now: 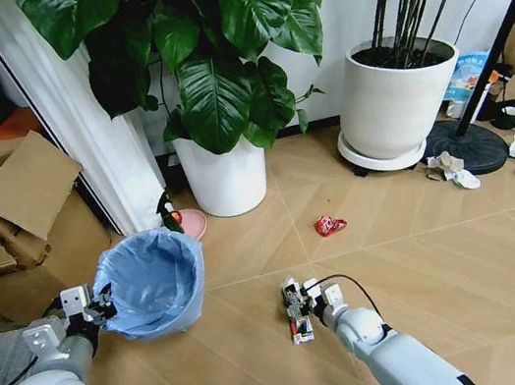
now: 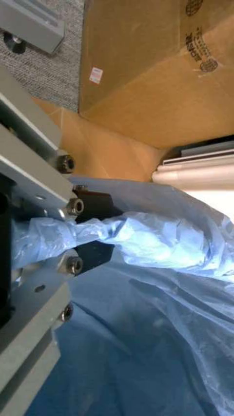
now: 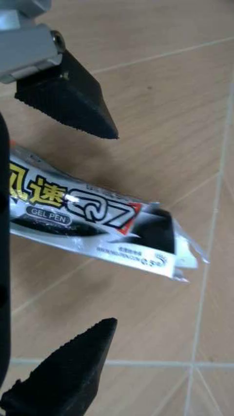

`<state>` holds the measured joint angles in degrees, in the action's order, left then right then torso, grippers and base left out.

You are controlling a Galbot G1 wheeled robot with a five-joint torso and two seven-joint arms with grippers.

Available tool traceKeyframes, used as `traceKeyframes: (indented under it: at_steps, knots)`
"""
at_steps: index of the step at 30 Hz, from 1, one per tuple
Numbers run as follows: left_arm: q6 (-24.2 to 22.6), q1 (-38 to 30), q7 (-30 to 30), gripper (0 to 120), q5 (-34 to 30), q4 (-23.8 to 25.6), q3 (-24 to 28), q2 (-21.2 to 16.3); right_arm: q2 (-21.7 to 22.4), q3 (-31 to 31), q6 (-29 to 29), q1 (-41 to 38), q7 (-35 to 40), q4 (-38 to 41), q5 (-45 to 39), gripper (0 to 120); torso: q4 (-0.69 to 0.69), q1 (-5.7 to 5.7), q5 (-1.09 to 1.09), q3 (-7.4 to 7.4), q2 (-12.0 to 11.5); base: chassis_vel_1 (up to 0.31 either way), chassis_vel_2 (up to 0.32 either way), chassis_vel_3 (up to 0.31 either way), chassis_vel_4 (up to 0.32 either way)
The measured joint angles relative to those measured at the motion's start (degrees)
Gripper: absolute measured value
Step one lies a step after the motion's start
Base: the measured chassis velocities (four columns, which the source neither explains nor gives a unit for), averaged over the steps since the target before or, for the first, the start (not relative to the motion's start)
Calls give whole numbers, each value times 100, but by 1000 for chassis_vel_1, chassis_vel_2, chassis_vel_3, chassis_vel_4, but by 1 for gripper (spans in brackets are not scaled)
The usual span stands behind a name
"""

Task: Pick up the trash bin and place the garbage on the floor into it.

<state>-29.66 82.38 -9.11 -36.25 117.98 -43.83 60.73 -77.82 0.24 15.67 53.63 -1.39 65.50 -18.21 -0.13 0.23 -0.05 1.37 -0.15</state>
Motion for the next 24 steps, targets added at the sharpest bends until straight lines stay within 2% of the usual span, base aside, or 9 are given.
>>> traceKeyframes:
  at_steps: [10, 12, 15, 17, 19, 21, 23, 24]
  knots:
    - [15, 12, -24, 0, -88, 2, -82, -71, -253, -48, -197, -156, -103, -544, 369, 100, 0, 0, 0, -1, 0, 0, 0, 0, 0]
    - [16, 12, -26, 0, -112, 2, -101, -84, -298, -47, -226, -162, -108, -609, 409, 97, 0, 0, 0, -1, 0, 0, 0, 0, 0]
    - [16, 9, -27, 0, -125, 2, -107, -93, -317, -42, -251, -161, -122, -647, 429, 89, 0, 0, 0, -1, 0, 0, 0, 0, 0]
    - [16, 2, -32, 0, -132, 5, -106, -96, -335, -18, -275, -142, -179, -682, 454, 78, 0, 0, 0, -1, 0, 0, 0, 0, 0]
    - [16, 1, -37, 0, -131, 8, -103, -97, -340, -4, -282, -135, -202, -692, 461, 75, 0, 0, 0, -1, 0, 0, 0, 0, 0]
    - [16, 0, -47, 0, -132, 16, -91, -96, -348, 22, -287, -123, -233, -700, 468, 65, 0, 0, 0, -1, 0, 0, 0, 0, 0]
    - [16, 0, -50, 0, -132, 18, -89, -96, -349, 30, -288, -121, -244, -704, 468, 62, 0, 0, 0, -1, 0, 0, 0, 0, 0]
    - [16, -1, -52, 0, -132, 22, -87, -97, -352, 44, -291, -120, -263, -719, 469, 55, 0, 0, 0, -1, 0, 0, 0, 0, 0]
